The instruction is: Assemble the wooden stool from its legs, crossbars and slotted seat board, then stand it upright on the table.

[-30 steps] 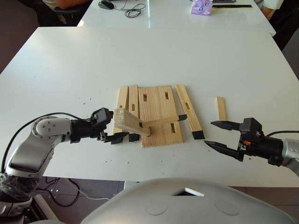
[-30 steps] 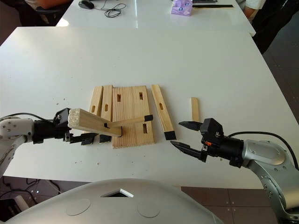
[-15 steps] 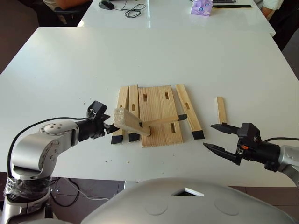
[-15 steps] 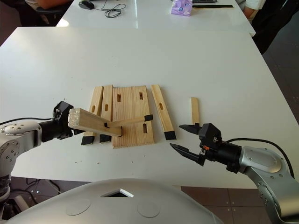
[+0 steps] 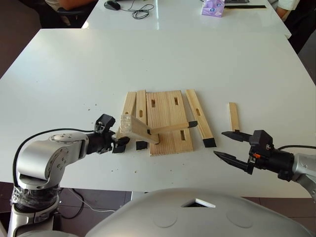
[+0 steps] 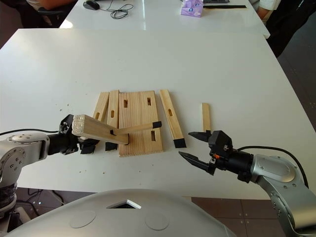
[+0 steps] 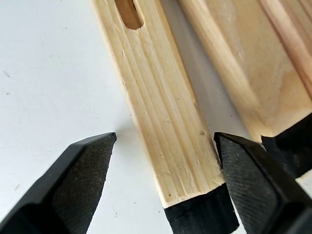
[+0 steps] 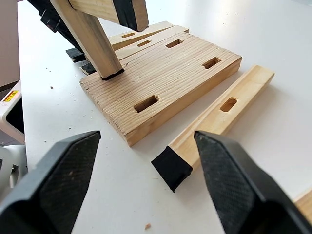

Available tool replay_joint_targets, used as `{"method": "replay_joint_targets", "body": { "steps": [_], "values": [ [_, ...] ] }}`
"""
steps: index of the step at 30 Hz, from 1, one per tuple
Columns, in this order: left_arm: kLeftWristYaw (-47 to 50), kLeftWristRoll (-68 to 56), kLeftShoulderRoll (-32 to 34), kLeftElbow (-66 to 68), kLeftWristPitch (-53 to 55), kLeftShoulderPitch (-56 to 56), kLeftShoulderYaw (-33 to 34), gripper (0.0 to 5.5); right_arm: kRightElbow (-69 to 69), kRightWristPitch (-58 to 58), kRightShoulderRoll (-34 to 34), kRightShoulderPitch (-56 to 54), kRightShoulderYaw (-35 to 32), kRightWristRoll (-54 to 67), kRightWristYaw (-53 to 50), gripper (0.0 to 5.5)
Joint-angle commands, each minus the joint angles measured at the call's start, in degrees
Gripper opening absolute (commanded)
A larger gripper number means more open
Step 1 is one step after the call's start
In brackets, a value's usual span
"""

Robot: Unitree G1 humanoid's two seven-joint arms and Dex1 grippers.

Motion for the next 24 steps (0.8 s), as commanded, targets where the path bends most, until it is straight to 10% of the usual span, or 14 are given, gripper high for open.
{"method": "replay_joint_targets", "body": {
  "steps": [1,11,24],
  "values": [
    [2.00,2.37,-1.05,5.46,1.07,-1.98,-0.06,3.74,-0.55,-0.83,0.72,-0.42,1.41,-1.16,-1.10,3.56],
    [3.11,4.02,-4.01,8.20,-0.25,-1.95,-2.82,3.74,-0.32,-1.01,0.99,-1.35,2.17,-1.62,-2.03,3.56],
    [5.52,8.55,-8.07,15.92,-8.49,-0.05,-0.09,2.04,0.38,-1.01,0.83,-2.51,1.46,-1.47,-1.72,3.56]
  ]
}}
